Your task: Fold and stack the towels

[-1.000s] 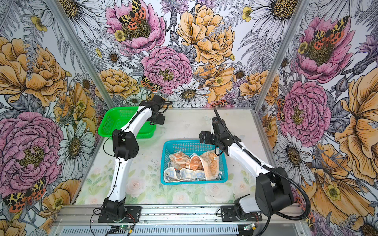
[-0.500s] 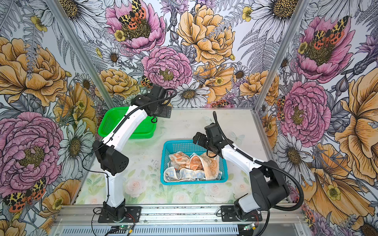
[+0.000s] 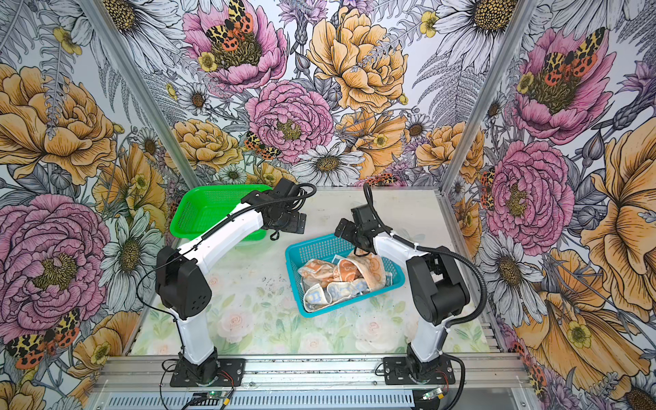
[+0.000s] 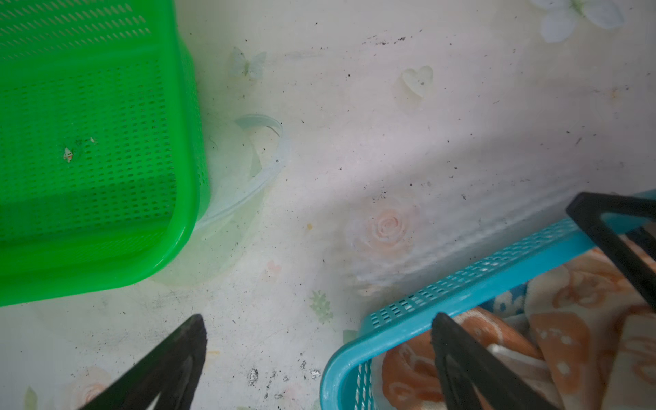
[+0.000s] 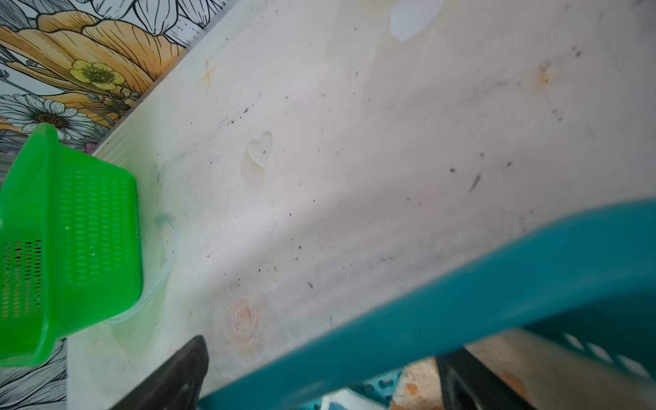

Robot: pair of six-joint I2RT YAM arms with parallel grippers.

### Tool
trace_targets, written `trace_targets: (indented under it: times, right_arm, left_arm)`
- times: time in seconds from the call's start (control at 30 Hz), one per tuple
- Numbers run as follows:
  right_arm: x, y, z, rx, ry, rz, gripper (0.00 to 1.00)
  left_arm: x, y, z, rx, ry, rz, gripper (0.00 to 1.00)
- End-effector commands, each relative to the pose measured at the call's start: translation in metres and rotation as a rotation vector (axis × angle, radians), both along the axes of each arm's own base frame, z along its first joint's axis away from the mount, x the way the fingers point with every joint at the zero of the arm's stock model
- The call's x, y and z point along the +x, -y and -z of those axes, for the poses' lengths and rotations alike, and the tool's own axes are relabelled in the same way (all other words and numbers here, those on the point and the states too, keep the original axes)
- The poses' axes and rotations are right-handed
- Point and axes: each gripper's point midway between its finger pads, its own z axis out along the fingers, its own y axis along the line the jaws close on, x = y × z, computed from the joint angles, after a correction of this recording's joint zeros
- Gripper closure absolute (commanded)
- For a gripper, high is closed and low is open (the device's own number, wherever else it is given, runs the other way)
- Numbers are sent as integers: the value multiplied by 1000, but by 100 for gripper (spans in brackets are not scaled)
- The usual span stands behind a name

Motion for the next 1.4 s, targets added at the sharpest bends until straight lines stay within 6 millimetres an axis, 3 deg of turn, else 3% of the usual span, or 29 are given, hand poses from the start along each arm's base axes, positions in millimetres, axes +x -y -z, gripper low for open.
trace_targets:
  times: [0.0, 0.1, 0.13, 0.23, 0.3, 0.37, 0.47, 0.6, 0.77, 0.83, 1.03, 1.37]
  right_arm:
    - [17, 26, 10, -258, -17, -55, 1]
    - [40, 40, 6, -442, -17, -90, 1]
    - [49, 42, 2, -489, -15, -104, 1]
    - [56, 34, -19, -487, -25, -143, 1]
    - [52, 22, -34, -440, 2, -142, 1]
    - [42, 8, -37, -381, -5, -153, 1]
    - [22, -20, -25, -220, -78, -168, 1]
    - [6, -52, -23, -194, -85, -208, 1]
    - [-4, -68, -1, -162, -140, -228, 1]
    - [-8, -66, 8, -191, -152, -235, 4]
    - [-25, -59, 27, -241, -194, -302, 32]
    - [-52, -4, 48, -503, -267, -380, 67]
  left_arm:
    - [0, 16, -20, -83, 64, 7, 1]
    - [-4, 27, -16, -122, 44, 31, 1]
    - [-8, 28, -28, -152, 66, 36, 1]
    - [-8, 24, -31, -170, 81, 20, 1]
    - [-7, 18, -31, -188, 85, -1, 1]
    - [-5, 10, -30, -200, 88, -28, 1]
    - [-1, -2, -30, -209, 97, -59, 1]
    - [0, -10, -29, -236, 91, -69, 1]
    - [-6, -11, -25, -244, 82, -61, 1]
    - [-8, -12, -23, -242, 83, -57, 1]
    - [-12, -20, -15, -254, 71, -63, 1]
    - [-15, -12, -13, -288, 71, -53, 1]
